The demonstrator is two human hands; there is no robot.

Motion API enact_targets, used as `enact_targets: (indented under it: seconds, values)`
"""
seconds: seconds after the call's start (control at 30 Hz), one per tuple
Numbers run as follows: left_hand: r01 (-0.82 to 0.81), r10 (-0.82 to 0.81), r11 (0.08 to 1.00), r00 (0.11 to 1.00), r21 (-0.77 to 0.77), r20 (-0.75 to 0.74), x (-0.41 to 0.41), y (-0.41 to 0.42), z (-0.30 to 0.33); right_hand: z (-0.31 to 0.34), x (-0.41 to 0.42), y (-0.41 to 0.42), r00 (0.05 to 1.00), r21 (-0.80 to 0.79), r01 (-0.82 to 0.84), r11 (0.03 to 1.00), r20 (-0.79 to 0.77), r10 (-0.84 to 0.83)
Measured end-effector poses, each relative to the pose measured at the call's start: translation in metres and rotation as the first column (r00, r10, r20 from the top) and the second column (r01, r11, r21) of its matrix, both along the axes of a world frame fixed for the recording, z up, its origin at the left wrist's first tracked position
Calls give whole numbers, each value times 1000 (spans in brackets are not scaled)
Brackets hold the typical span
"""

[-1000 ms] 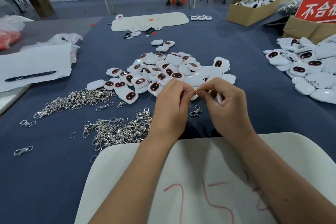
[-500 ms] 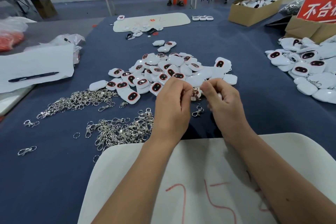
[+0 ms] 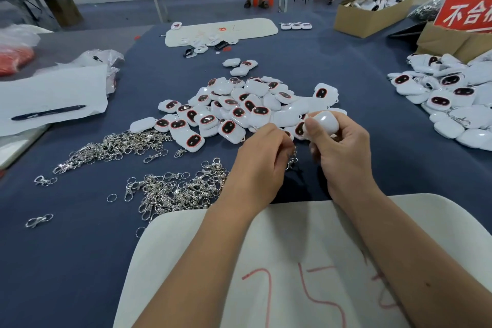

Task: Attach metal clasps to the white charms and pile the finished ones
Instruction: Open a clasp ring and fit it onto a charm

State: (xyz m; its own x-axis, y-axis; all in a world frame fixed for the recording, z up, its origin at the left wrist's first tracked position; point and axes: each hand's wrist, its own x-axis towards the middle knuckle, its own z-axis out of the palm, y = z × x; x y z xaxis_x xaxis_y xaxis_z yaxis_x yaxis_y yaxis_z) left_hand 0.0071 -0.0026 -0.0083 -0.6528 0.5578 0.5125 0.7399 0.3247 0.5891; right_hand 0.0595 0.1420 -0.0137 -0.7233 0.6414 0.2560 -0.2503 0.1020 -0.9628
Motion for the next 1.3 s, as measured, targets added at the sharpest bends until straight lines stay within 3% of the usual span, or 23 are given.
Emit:
enact_targets:
  seconds: [0.23,1.03,1.23,1.3]
  values:
    - [14,-14,1000,1000,-14,-17,0,1,2,1,-3,-4,997,-89,-70,994,27,73]
    - [-46,44,996,999,-74,-26,7,0,5,0,2,-6,992,326,82,942,68,-110]
    - [-83,80,991,996,-109,-30,8,2,2,3,5,-11,987,358,106,928,77,-142]
    - [-92,90,993,995,-76,-33,7,2,1,3,5,-11,989,281,83,956,91,-113]
